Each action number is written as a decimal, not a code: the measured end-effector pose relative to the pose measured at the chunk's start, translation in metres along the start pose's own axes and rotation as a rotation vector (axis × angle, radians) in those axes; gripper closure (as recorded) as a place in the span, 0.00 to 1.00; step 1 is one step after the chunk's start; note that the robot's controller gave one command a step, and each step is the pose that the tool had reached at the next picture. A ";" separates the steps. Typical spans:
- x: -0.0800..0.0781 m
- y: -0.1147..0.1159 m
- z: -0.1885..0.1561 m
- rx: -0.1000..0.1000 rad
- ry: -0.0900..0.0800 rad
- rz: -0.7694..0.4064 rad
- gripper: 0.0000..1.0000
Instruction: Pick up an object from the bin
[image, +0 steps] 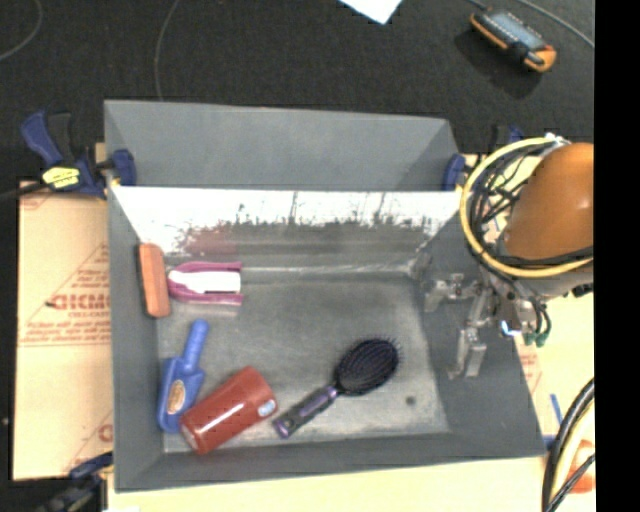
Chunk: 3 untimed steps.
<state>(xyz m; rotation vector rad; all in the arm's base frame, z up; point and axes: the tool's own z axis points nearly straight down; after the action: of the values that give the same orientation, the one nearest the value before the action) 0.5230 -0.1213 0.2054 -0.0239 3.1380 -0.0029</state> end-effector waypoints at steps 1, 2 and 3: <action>0.000 0.000 0.000 0.000 0.000 0.000 0.00; -0.003 0.033 0.071 -0.002 0.002 -0.016 0.00; -0.018 0.056 0.068 0.003 -0.019 0.042 0.00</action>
Offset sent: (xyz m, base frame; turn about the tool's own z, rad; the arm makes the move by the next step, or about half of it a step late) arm 0.0032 0.0324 -0.0692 -0.0121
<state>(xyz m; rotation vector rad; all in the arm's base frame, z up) 0.5404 -0.0651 0.1371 0.0421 3.1188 -0.0080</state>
